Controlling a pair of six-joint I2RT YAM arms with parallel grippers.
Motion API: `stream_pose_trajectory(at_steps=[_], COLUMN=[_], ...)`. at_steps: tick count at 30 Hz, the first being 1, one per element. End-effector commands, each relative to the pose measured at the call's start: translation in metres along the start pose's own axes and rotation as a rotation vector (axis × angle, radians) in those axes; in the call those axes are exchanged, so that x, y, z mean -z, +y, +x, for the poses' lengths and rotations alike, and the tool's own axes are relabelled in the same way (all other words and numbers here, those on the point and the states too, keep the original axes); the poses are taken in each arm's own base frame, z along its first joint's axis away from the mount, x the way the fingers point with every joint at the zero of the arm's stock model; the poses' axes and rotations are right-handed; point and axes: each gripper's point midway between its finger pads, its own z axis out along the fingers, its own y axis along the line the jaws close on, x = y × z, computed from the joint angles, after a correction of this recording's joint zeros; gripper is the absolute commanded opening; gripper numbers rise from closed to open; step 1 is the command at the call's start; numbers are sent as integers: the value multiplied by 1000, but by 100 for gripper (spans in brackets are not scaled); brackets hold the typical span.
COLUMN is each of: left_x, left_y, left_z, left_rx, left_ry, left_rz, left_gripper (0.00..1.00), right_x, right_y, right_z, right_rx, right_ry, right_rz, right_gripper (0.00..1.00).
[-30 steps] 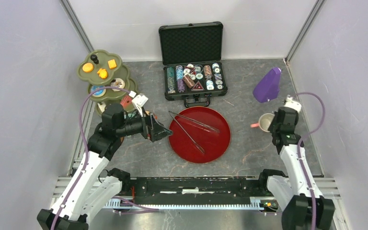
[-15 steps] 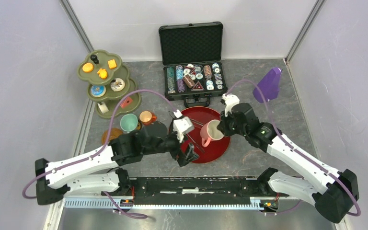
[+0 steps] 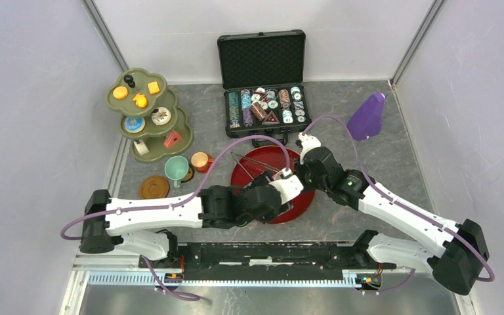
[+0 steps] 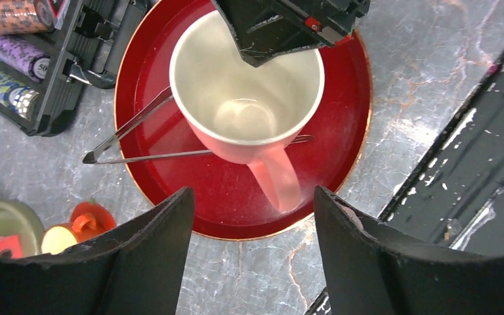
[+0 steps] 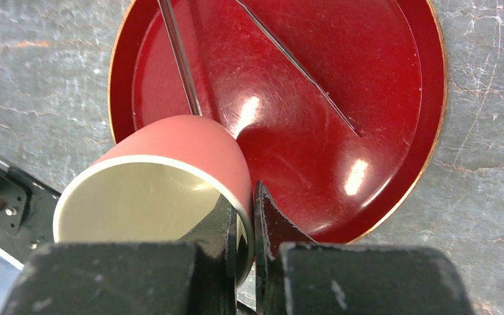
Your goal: Serve the afternoon tea
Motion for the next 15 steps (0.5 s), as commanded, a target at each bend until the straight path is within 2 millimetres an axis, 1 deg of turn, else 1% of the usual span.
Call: stream_pose_trajectory(at_steps=[1,4,6,9,11,15], left_x=[-5,-12,-19,-23,-27,-33], left_y=[6,0,1,16,20,20], left_z=[-10,-12,-9,-4,0,4], left_rx=[-36,-19,-24,-49,-82,-103], left_ry=[22,36,64,118,151,173], left_rz=[-73,-74,-110,-231,-274,-297], left_gripper=[73,72,67,52,49,42], right_x=[13,14,15,18,19,18], right_y=[24,24,25,25,25,25], right_z=[-48,-48,-48,-48,-49,-46], right_rx=[-113,-121,-128,-142,-150,-156], right_ry=[-207,-213,-222,-238,-248,-250], right_rz=[-94,-94,-100,-112,-120,-126], right_gripper=[0,0,0,0,0,0])
